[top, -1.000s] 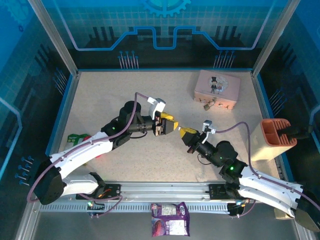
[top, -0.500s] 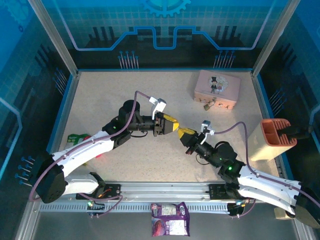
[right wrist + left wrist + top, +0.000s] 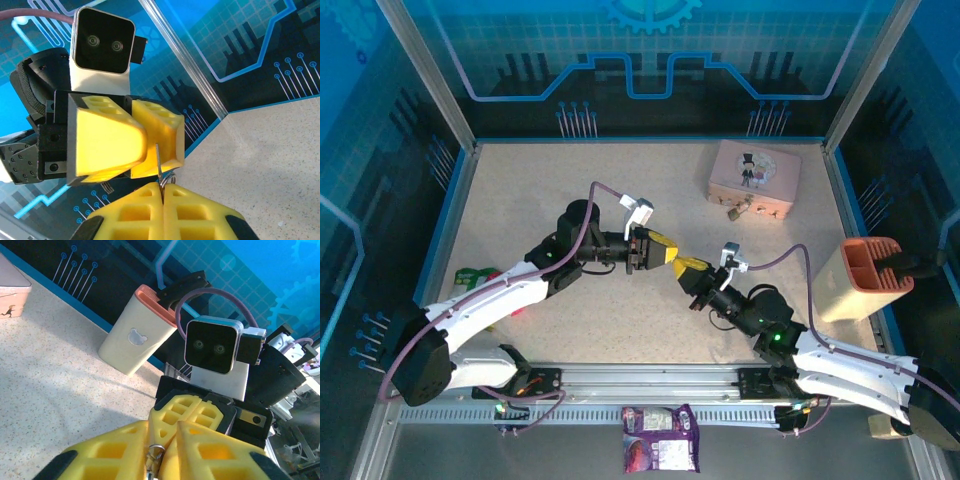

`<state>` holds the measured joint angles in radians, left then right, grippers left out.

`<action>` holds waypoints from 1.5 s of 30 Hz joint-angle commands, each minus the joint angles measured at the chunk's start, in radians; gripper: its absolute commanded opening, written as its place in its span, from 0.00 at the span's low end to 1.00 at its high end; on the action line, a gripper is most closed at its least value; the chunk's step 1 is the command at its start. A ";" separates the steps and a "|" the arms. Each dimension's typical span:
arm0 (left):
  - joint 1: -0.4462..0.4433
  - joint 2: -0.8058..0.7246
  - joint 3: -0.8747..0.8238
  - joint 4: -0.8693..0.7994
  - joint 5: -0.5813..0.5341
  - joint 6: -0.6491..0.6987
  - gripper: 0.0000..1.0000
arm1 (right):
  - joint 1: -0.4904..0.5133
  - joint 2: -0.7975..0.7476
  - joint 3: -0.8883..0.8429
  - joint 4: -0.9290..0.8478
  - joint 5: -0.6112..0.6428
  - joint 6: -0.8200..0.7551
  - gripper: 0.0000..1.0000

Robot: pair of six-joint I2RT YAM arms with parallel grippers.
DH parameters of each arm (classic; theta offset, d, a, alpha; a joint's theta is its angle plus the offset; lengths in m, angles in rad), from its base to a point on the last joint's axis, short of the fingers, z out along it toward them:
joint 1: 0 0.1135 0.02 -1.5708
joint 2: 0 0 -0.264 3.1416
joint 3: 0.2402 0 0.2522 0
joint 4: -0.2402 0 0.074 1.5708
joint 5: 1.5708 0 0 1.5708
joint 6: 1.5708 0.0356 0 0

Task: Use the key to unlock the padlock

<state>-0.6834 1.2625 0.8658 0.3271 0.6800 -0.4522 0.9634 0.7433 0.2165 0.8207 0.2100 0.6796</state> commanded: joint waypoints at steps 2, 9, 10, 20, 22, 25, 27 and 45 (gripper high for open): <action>0.007 0.006 -0.017 0.022 0.037 -0.003 0.16 | 0.013 0.003 -0.007 0.050 0.034 -0.001 0.00; 0.007 0.003 -0.017 0.039 0.026 -0.011 0.00 | 0.014 0.002 -0.007 0.043 0.055 0.009 0.01; 0.007 -0.001 -0.021 0.043 0.013 -0.011 0.00 | 0.014 0.001 -0.007 0.030 0.068 0.020 0.07; 0.007 -0.071 -0.052 0.025 -0.176 0.029 0.00 | 0.003 -0.110 0.004 -0.131 0.148 0.054 0.58; 0.007 -0.069 -0.051 0.037 -0.137 0.021 0.00 | -0.015 -0.119 0.036 -0.156 0.069 0.059 0.63; 0.006 -0.069 -0.054 0.065 -0.081 0.009 0.00 | -0.022 -0.112 0.085 -0.184 -0.022 0.034 0.68; 0.006 -0.071 -0.055 0.082 -0.056 0.001 0.00 | -0.030 -0.104 0.092 -0.174 -0.050 0.032 0.69; 0.006 -0.090 -0.066 0.124 0.018 -0.035 0.00 | -0.112 0.004 0.093 -0.038 -0.248 0.119 0.38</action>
<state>-0.6796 1.1957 0.8139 0.4103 0.6640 -0.4736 0.8600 0.7460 0.2867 0.7101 -0.0086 0.7979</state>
